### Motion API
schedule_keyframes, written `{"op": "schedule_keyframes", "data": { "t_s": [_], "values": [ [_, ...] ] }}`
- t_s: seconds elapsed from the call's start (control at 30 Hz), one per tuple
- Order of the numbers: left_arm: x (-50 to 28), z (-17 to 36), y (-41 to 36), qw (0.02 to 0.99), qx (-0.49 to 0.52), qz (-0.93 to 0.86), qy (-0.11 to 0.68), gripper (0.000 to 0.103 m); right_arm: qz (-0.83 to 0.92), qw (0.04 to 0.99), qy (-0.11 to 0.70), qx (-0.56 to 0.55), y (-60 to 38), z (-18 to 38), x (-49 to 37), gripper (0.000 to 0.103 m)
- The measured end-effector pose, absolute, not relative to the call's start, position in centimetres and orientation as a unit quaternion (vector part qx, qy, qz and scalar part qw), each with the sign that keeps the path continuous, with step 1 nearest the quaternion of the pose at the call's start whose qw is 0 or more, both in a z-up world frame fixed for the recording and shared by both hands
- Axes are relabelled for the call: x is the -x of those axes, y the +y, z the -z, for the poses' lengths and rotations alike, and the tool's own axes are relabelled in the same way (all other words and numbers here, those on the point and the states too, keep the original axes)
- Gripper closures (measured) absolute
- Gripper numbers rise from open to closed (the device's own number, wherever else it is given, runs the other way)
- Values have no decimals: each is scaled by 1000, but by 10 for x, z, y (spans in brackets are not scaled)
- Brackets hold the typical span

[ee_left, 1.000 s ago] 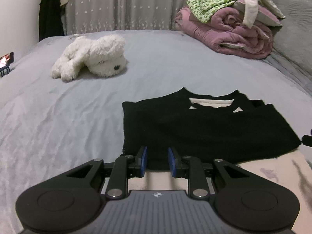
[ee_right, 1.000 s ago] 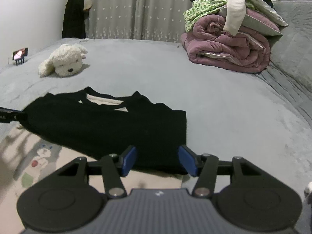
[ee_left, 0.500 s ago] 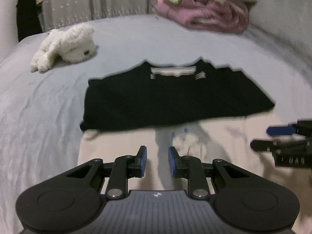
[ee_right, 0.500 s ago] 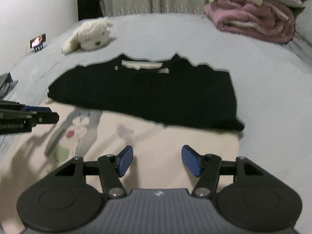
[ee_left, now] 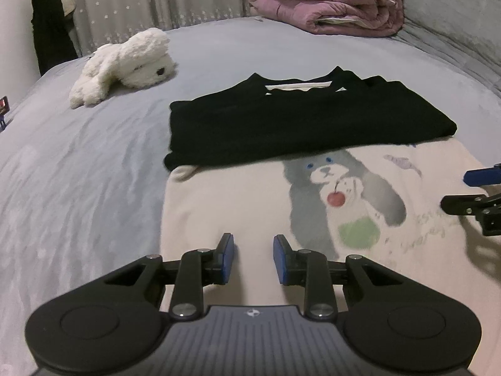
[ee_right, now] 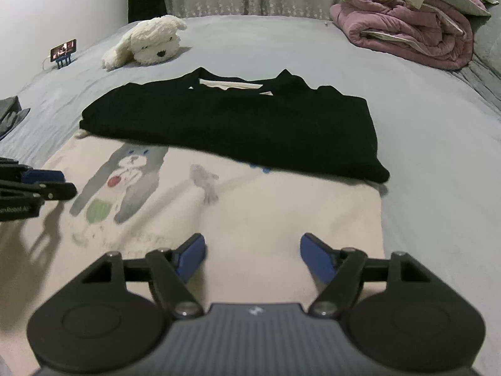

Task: Fold clothes
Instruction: 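Move both open grippers back to the hem of the cream shirt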

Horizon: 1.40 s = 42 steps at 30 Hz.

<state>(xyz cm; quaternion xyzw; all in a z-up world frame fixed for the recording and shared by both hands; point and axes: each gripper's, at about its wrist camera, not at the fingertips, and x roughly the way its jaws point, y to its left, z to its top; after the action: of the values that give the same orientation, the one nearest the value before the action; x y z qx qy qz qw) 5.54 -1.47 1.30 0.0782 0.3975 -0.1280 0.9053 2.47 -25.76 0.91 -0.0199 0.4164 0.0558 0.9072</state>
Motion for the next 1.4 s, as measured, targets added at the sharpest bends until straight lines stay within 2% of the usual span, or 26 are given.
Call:
{"op": "schedule_keyframes", "data": {
  "t_s": [0.37,0.87,1.4],
  "values": [
    [-19,-11,-9,912,-98,108,383,75,-60,904,421,33,-262,-12,22,30],
    [65,-12,10,914,-89,99,383,75,-46,906,420,-6,-280,-9,116,26],
    [109,-26,70,901,9,125,416,74,-45,911,408,42,-269,-10,179,26]
  ]
}}
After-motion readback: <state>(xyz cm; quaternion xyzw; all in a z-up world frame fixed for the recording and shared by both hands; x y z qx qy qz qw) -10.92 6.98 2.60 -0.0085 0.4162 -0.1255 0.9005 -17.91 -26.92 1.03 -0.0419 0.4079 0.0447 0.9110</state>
